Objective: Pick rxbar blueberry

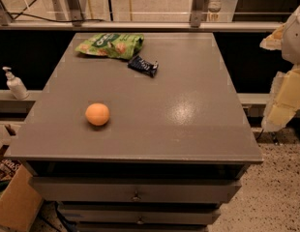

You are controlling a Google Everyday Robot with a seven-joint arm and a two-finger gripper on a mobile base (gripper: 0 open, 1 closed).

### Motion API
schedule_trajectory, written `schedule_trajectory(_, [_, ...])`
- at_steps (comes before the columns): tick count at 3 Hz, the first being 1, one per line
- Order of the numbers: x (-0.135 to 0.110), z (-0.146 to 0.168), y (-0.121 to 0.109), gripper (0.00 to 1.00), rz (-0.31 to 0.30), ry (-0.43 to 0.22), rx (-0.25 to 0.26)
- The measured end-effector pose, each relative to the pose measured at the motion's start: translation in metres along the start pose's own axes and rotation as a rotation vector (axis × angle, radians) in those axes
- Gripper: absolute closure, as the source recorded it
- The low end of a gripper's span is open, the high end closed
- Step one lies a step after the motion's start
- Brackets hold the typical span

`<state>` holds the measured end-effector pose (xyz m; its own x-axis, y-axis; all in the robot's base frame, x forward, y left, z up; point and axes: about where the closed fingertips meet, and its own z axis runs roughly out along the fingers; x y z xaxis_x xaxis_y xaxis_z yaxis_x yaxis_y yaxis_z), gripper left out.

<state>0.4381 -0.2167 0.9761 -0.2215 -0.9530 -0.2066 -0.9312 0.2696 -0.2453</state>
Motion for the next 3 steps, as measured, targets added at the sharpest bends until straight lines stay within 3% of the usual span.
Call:
schedule_trajectory(1, [0.000,0.000,0.000,0.00,0.000,0.000,0.000])
schedule_trajectory(2, [-0.017,0.007,-0.004,0.00,0.016,-0.097,-0.030])
schedule_trajectory(3, [-0.056,0.024,-0.025,0.00,0.059,-0.270,-0.068])
